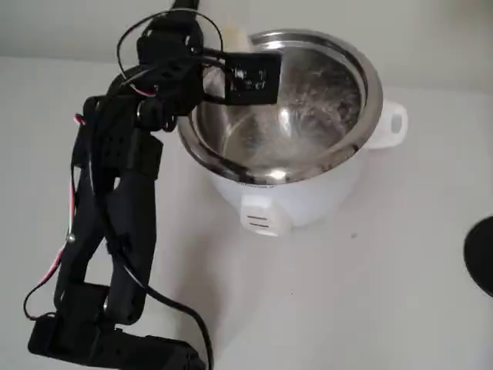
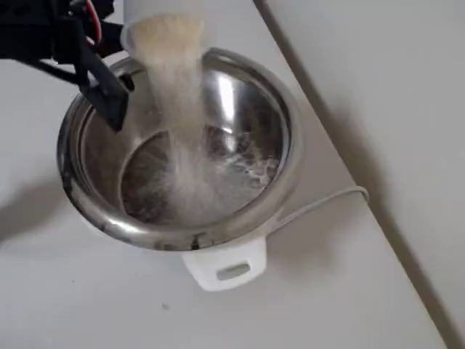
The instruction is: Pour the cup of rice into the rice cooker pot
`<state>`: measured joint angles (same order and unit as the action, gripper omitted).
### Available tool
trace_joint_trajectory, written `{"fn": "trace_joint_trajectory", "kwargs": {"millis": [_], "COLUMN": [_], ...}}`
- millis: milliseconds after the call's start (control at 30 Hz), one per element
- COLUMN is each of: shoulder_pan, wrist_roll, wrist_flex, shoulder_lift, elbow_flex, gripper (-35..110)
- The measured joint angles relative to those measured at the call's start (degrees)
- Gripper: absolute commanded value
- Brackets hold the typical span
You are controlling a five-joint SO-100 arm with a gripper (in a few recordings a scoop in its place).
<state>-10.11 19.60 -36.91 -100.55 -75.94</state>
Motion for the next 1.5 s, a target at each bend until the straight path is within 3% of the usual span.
{"fn": "trace_joint_trajectory", "kwargs": {"millis": [467,1033,1233,1500], "shoulder_pan": [4.04,5.89,3.96,-10.11], "wrist_roll": [19.42,25.84,17.49,-20.74], "wrist_flex": [-3.43,-5.01,-3.08,-2.29], "shoulder_lift": [1.58,2.9,2.9,2.9], "elbow_flex": [0.62,0.62,2.72,3.34], "gripper": [21,21,21,22]}}
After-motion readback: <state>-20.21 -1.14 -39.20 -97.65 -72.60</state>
